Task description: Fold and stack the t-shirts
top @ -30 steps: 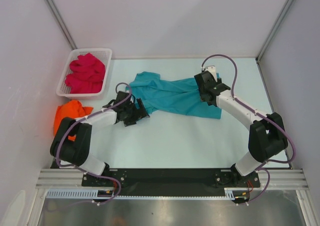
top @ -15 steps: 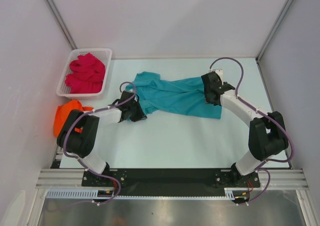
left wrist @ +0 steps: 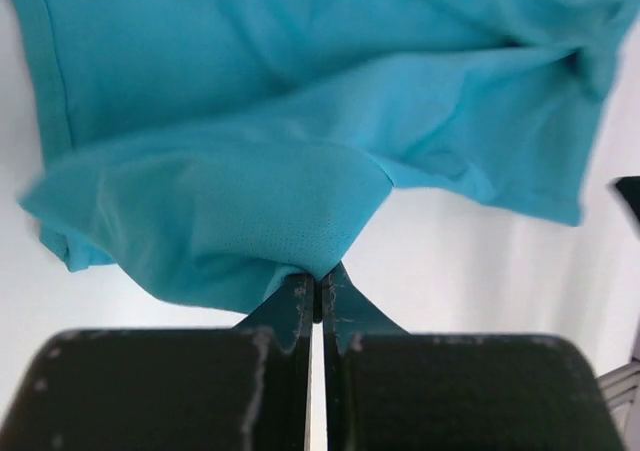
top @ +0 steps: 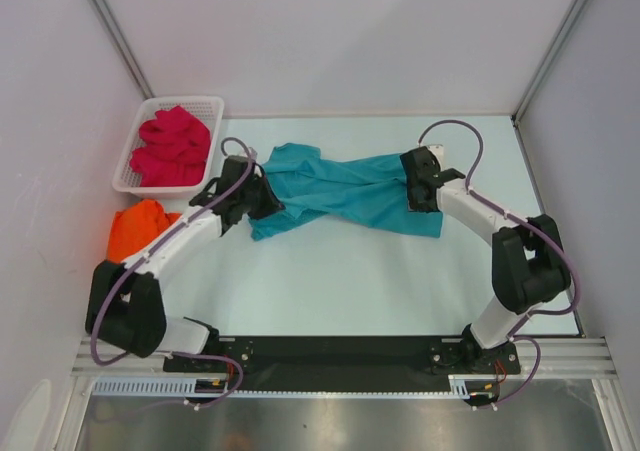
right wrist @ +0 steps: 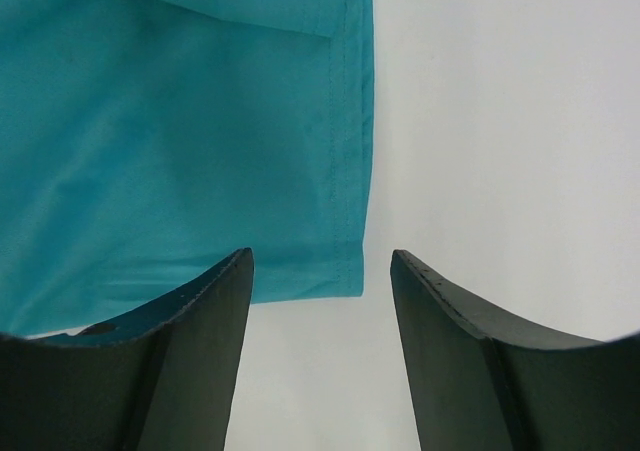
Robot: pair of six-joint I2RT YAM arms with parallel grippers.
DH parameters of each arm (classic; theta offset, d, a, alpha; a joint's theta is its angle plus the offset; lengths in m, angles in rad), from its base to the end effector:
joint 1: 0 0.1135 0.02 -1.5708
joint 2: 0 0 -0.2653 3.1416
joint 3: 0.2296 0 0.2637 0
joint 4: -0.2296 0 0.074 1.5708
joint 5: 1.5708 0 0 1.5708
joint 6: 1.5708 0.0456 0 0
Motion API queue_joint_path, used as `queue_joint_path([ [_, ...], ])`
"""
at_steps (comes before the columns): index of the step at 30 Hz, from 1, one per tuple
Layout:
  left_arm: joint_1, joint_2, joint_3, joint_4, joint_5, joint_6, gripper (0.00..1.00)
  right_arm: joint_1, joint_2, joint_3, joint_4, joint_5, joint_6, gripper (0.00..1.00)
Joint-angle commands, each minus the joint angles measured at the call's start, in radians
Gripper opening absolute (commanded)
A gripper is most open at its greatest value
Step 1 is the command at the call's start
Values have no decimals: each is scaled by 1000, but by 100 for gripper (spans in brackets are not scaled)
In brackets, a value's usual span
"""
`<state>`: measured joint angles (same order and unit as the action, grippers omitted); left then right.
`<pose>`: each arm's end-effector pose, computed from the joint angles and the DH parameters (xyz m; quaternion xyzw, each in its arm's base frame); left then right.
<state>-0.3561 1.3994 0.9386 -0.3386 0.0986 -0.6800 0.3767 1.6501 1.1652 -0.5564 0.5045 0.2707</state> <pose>0.2934 -0.1139 0.2289 -0.1309 0.9163 -0.2257 0.3038 0.3370 0.1096 0.2131 0.0157 0.9368 -0.1478 0.3168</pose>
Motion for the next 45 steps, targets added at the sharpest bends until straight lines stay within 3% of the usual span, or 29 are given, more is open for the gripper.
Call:
queue_joint_path([
  [1,52,-102,81,-88,-22,46,0,-13,36,-7,-11,-9,42,63],
  [25,101,-62,117,-94,26,62,0,22,99,-36,-33,-89,99,62],
  [36,115,-69,114,-94,38,62,0,68,56,-75,-24,-184,128,54],
  [39,118,-71,109,-94,39,63,0,68,53,-88,-16,-201,130,45],
  [40,118,-71,108,-93,39,63,0,70,54,-90,-13,-205,131,32],
  [45,120,-74,106,-91,43,66,0,68,66,-88,-5,-222,128,1],
])
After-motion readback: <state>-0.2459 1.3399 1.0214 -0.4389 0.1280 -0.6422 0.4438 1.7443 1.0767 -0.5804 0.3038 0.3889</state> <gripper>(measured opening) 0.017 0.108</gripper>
